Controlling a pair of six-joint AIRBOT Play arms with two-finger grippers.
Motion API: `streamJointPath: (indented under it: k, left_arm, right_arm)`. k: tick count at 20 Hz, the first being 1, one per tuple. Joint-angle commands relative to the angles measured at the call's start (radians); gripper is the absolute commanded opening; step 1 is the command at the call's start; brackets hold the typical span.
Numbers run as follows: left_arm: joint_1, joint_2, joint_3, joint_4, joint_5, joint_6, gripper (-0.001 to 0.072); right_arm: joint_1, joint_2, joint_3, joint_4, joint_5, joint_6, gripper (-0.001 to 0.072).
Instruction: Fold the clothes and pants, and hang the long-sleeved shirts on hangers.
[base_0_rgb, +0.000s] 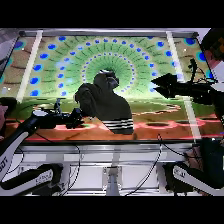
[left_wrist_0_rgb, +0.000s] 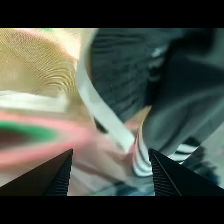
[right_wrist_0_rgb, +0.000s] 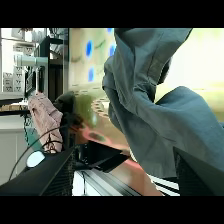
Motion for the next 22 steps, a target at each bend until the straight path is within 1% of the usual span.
streamJointPath:
  k: [1, 5, 6, 7, 8, 9, 10, 11, 12, 13, 14, 16, 17, 18, 20, 22]
  left_arm:
    - [0.0, -0.103, 0.0, -0.188, 0.009, 0.082, 0.053]
    - [-0.031, -0.169, 0.0, -0.325, 0.04, 0.114, 0.0528]
    - [-0.048, -0.183, 0.002, -0.354, 0.048, 0.134, 0.0503]
    - [-0.064, -0.195, 0.004, -0.378, 0.05, 0.155, 0.044]
    - [-0.08, -0.205, 0.005, -0.401, 0.05, 0.171, 0.0343]
    - [-0.091, -0.208, 0.006, -0.411, 0.051, 0.173, 0.0178]
    - [-0.096, -0.208, 0.008, -0.41, 0.05, 0.195, 0.0032]
    - [-0.097, -0.205, 0.011, -0.411, 0.048, 0.232, 0.0024]
    - [-0.097, -0.198, 0.011, -0.411, 0.049, 0.246, 0.0023]
    - [-0.094, -0.182, 0.011, -0.41, 0.051, 0.265, 0.0022]
    - [-0.093, -0.159, 0.011, -0.409, 0.051, 0.287, 0.0021]
    - [-0.093, -0.084, 0.011, -0.391, 0.056, 0.296, 0.0019]
    - [-0.093, -0.031, 0.011, -0.361, 0.075, 0.295, 0.0018]
    - [-0.093, 0.027, 0.011, -0.315, 0.106, 0.274, 0.0018]
    - [-0.094, 0.149, 0.011, -0.169, 0.176, 0.164, 0.0018]
    - [-0.094, 0.246, 0.011, 0.016, 0.206, 0.031, 0.0017]
  right_arm:
    - [0.001, -0.001, -0.001, 0.0, 0.002, 0.003, 0.0657]
    - [0.001, -0.001, -0.001, 0.0, 0.021, 0.003, 0.0656]
    - [0.001, -0.001, -0.001, 0.0, 0.027, 0.003, 0.0656]
    - [0.001, -0.001, -0.001, 0.0, 0.028, 0.003, 0.0656]
    - [0.001, -0.001, -0.001, 0.0, 0.028, 0.003, 0.065]
    - [0.001, -0.001, -0.001, 0.0, 0.027, 0.003, 0.065]
    - [0.001, -0.001, -0.001, 0.0, 0.027, 0.003, 0.0646]
    - [0.001, -0.001, -0.001, 0.0, 0.028, 0.003, 0.0519]
    - [0.001, -0.001, -0.001, -0.001, 0.032, 0.003, 0.03]
    - [0.001, -0.001, -0.001, -0.005, 0.048, 0.002, 0.0037]
    - [0.001, -0.001, -0.001, -0.025, 0.056, 0.002, 0.0005]
    - [0.001, -0.001, -0.003, -0.102, 0.086, -0.005, 0.0002]
    - [0.001, 0.0, -0.021, -0.101, 0.101, -0.014, 0.0001]
    - [0.001, 0.001, -0.054, -0.085, 0.106, -0.025, 0.0001]
    - [0.001, 0.002, -0.141, -0.075, 0.104, -0.033, 0.0001]
    - [0.008, 0.003, -0.251, -0.073, 0.106, -0.034, 0.0003]
